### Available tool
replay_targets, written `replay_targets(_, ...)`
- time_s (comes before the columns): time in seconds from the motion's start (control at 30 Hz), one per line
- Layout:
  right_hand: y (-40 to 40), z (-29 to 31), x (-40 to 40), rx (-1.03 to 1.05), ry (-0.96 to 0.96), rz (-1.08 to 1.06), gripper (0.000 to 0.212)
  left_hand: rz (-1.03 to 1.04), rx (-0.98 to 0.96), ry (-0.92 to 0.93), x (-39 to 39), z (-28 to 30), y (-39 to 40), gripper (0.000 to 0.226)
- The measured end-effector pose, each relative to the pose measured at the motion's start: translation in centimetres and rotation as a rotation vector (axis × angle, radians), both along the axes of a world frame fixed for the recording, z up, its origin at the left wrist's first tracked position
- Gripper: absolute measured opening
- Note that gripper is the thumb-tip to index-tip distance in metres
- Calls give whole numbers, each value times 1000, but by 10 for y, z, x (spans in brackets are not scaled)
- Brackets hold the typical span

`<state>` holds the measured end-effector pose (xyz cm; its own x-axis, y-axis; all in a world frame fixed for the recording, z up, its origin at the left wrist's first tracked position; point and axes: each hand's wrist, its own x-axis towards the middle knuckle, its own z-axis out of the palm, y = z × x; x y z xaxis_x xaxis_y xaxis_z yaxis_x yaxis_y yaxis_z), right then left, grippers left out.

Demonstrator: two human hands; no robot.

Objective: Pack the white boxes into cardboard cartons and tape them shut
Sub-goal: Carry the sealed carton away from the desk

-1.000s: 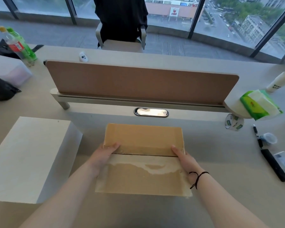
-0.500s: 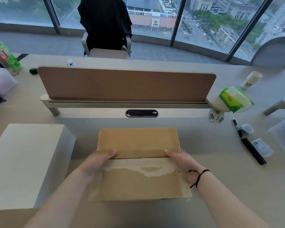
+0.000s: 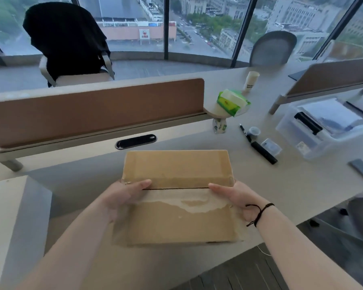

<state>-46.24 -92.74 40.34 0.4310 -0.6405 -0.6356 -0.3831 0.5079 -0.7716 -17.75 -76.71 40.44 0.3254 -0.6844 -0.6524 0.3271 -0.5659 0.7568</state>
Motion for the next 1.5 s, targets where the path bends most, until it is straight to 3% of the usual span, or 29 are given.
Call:
replay_targets(0.27, 7, 13, -171, 33, -44, -227, 58, -185, -76, -13, -145, 23, -57, 42)
replay_targets(0.43, 19, 22, -297, 0, -74, -386, 52, -326, -98, 22, -257, 25, -92, 63)
replay_targets(0.67, 52, 24, -464, -37, -77, -634, 56, -543, -98, 36, -426, 30, -134, 46)
replay_targets(0.77, 74, 27, -527, -35, -49, -752, 59, -683, -98, 37, -492, 31, -153, 57)
replay_targets(0.93, 106, 30, -611, -44, -22, -949, 43, -905, -83, -21, -597, 26, -185, 59)
replay_targets(1.07, 125, 21, -667, -24, 32, -1094, 50, -1078, -30, -11, -676, 12, -216, 81)
replay_targets(1.23, 147, 21, -742, 43, 42, -1316, 69, -1245, -6, -29, -802, 0, -246, 67)
replay_targets(1.33, 161, 36, -781, 55, 112, -1483, 58, -1367, -8, 6, -878, 2, -257, 68)
replay_targets(1.5, 189, 53, -834, 36, 146, -1681, 32, -1523, -11, 48, -985, 13, -254, 48)
